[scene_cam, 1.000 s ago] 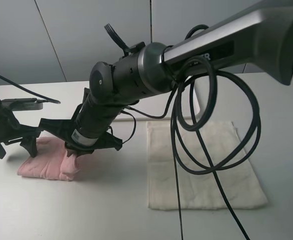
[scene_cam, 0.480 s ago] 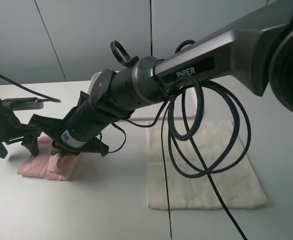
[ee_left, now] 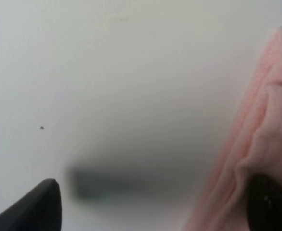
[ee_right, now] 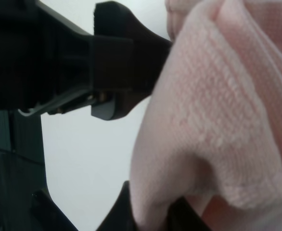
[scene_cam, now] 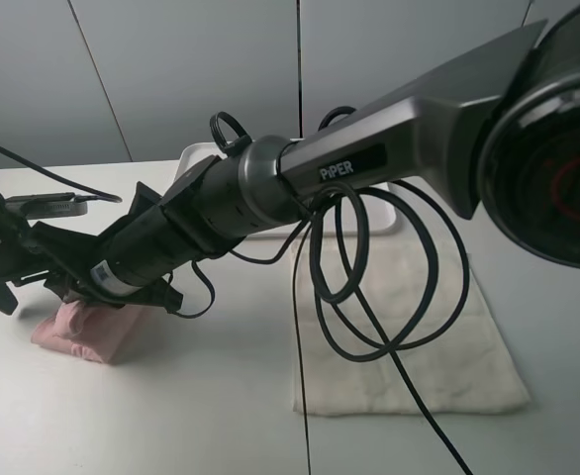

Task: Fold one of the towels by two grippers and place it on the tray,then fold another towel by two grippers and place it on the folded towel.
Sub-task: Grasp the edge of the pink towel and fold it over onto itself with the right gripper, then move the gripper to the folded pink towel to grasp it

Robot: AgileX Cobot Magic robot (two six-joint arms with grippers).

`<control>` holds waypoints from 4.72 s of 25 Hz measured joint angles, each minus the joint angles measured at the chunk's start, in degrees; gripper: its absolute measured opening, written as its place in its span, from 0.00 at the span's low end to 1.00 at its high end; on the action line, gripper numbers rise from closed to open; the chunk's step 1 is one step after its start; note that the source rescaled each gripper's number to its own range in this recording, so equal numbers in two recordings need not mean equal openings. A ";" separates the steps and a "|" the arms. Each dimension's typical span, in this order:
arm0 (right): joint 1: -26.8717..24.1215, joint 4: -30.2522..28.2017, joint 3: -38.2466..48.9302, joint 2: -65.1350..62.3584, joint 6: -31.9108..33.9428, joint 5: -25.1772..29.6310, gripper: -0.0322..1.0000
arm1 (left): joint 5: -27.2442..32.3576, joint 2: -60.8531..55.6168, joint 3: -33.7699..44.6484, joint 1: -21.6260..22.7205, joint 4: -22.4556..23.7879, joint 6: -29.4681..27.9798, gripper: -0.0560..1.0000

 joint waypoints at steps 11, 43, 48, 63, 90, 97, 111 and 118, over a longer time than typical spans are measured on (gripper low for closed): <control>0.00 0.95 -1.84 2.87 -3.62 -1.09 0.09 | -0.21 0.00 0.00 0.00 -4.16 4.38 1.00; 0.00 1.05 -1.85 2.87 -7.24 -4.01 0.25 | 11.85 -11.82 -9.31 0.00 -5.74 8.36 1.00; 0.25 3.95 -1.85 2.87 -8.15 -4.13 0.54 | 12.38 -12.61 -11.02 0.00 -5.74 8.46 1.00; 1.65 17.53 -4.26 2.87 -21.11 -3.61 0.47 | 13.35 -12.72 -11.76 0.00 -5.85 8.88 1.00; -6.67 -21.49 -5.41 2.87 1.70 12.60 0.73 | 14.13 -12.98 -11.76 0.00 -5.83 10.06 1.00; -6.55 -29.05 -5.41 2.87 14.32 8.27 0.73 | 14.51 -13.08 -11.76 0.00 -5.83 10.06 0.99; -3.95 -30.22 -5.63 5.14 21.27 2.88 0.73 | 15.00 -13.08 -11.76 0.00 -6.96 10.39 0.99; -3.95 -29.38 -5.67 6.19 22.44 2.24 0.69 | 15.00 -13.08 -11.76 0.00 -7.09 10.53 0.99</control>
